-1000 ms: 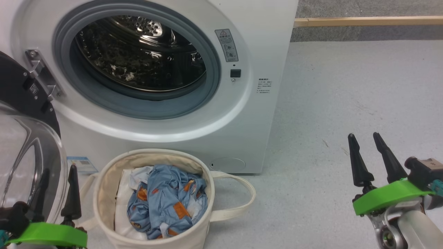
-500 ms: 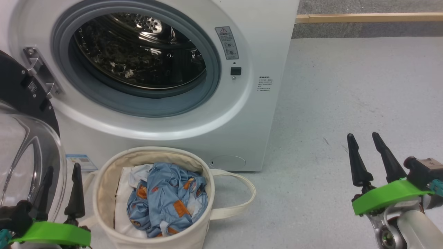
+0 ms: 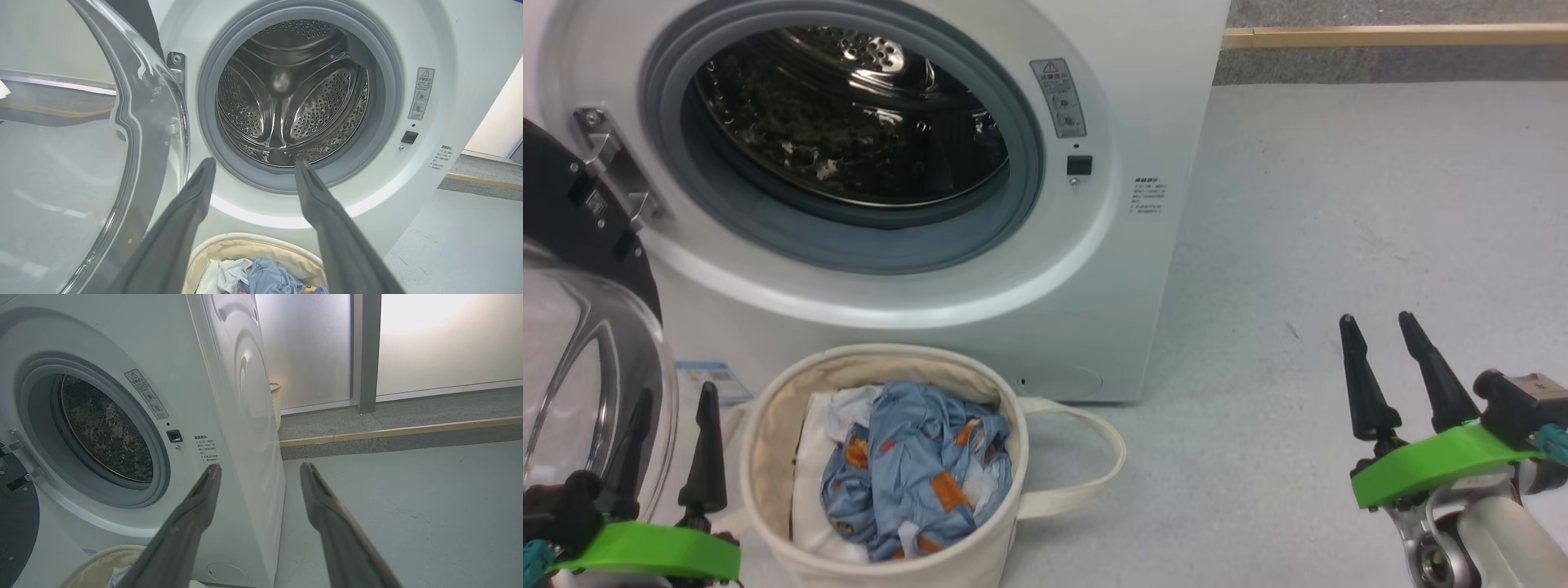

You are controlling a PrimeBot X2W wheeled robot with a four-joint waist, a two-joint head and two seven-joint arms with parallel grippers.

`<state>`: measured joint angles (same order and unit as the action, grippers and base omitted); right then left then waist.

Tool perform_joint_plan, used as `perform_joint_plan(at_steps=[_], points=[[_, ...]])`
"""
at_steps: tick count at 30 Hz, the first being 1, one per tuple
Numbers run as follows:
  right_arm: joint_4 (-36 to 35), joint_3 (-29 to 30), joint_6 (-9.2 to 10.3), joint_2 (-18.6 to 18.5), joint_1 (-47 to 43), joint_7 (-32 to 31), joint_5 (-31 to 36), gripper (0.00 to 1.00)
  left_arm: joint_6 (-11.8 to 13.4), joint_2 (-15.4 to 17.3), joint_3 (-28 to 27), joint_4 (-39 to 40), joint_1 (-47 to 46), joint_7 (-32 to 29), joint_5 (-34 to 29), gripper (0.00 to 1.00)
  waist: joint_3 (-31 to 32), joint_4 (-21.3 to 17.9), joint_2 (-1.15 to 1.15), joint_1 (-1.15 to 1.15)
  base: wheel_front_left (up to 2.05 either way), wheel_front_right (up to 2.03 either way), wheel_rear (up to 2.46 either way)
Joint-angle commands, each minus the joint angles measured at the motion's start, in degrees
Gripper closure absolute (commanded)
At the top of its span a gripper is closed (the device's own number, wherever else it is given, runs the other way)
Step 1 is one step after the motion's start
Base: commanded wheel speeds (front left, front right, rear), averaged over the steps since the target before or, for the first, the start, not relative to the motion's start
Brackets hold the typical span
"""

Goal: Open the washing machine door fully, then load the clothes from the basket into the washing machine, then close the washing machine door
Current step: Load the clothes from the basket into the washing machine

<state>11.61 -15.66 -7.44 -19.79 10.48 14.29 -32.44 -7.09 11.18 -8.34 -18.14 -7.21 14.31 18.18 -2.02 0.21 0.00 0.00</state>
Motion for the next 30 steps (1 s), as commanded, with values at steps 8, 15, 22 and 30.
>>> perform_joint_plan(at_steps=[8,15,22,30], points=[[-1.66,-0.87,-0.05,-0.40,2.31,0.71,0.03,0.00,-0.13,1.30,-2.41,1.97,-2.85,0.69,-1.21,0.00,0.35,0.23,0.00,0.00,1.31,-1.20,-0.10],[-1.56,-1.06,-0.05,-0.43,2.31,0.71,-0.10,0.00,0.14,0.95,-2.81,1.37,-2.76,0.69,-1.31,0.00,0.26,0.41,0.00,0.00,0.81,-0.80,-0.02],[-1.84,-1.00,-0.05,-0.41,2.75,0.71,-0.16,0.00,0.07,0.59,-2.60,0.32,-3.26,0.69,-0.66,0.00,-0.73,0.56,0.00,0.00,0.06,-0.06,0.00],[-2.08,-1.15,-0.05,-0.47,3.05,0.71,-0.22,0.00,0.12,0.65,-1.38,-1.18,-3.97,0.69,-0.23,0.00,-1.55,0.55,0.00,0.00,0.00,0.00,0.00]])
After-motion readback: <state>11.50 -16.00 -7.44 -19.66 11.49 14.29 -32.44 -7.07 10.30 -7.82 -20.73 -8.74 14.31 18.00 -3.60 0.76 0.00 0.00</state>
